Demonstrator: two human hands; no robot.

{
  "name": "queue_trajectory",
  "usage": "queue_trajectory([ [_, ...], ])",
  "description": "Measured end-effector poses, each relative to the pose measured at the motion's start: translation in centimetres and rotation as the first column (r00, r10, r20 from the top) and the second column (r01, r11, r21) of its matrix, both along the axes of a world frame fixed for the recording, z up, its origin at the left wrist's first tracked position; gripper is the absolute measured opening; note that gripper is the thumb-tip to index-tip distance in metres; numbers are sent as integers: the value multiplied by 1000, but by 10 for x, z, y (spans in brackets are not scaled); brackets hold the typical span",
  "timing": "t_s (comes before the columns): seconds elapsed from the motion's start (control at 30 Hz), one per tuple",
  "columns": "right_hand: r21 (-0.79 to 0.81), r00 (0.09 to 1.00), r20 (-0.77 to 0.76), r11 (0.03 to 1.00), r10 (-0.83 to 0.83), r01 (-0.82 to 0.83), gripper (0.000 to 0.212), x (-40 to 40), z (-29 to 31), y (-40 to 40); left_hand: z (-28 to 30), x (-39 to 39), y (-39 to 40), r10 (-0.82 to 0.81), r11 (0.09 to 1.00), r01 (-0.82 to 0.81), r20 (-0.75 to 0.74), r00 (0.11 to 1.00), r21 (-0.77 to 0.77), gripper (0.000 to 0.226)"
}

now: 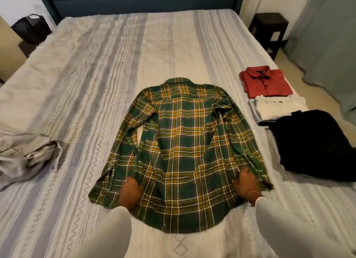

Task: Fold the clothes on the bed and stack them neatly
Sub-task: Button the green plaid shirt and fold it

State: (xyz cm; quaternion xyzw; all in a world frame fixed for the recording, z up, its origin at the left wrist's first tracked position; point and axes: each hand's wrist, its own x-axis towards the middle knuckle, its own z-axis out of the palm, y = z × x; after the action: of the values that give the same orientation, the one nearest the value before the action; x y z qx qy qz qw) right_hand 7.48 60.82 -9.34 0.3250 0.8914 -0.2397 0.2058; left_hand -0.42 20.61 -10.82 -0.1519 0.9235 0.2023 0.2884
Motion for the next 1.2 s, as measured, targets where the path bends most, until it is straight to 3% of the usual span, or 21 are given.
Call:
queue_trajectory([
  [0.13, -57, 998, -15, 996, -64, 63, 25, 21, -9, 7, -3, 27, -2, 237, 950, -228, -17, 971, 211, 41],
  [0.3, 12, 999, -24, 999, -33, 33, 24, 27, -12, 17, -1, 35, -8, 545, 722, -507, 65, 836, 471, 46],
  [0.4, 13, 998, -35, 998, -53, 53, 21, 33, -12, 26, 6, 39, -17, 614, 584, -592, 175, 770, 555, 49],
  [0.53, -50, 978, -56, 978, -203, 201, 13, 45, -12, 42, 12, 42, -28, 665, 402, -673, 307, 681, 621, 65],
  [0.67, 27, 971, -57, 972, -232, 233, 28, 51, -6, 39, 20, 39, -27, 645, 434, -650, 290, 707, 624, 72],
  [0.8, 301, 994, -101, 953, 29, 2, 45, 53, -2, 20, 22, 39, -25, 657, 351, -696, 364, 660, 627, 69],
  [0.83, 304, 992, -112, 952, 61, -24, 49, 52, -5, 15, 20, 39, -25, 664, 343, -703, 369, 650, 623, 64],
  [0.9, 210, 994, -103, 977, 43, -20, 56, 50, -11, 9, 21, 38, -23, 663, 425, -689, 317, 678, 587, 55],
  [0.97, 153, 994, -107, 987, -33, 50, 49, 47, -12, 7, 19, 38, -23, 652, 518, -655, 242, 719, 550, 47],
  [1.07, 144, 988, -118, 983, -98, 115, 27, 45, -11, 13, 19, 41, -24, 628, 588, -622, 192, 754, 517, 46],
  [1.13, 141, 991, -107, 985, -82, 97, 25, 45, -9, 20, 18, 41, -29, 643, 590, -636, 188, 743, 498, 40],
  [1.2, 161, 995, -85, 985, -54, 67, 24, 46, -5, 29, 17, 43, -36, 658, 536, -659, 228, 718, 528, 29],
])
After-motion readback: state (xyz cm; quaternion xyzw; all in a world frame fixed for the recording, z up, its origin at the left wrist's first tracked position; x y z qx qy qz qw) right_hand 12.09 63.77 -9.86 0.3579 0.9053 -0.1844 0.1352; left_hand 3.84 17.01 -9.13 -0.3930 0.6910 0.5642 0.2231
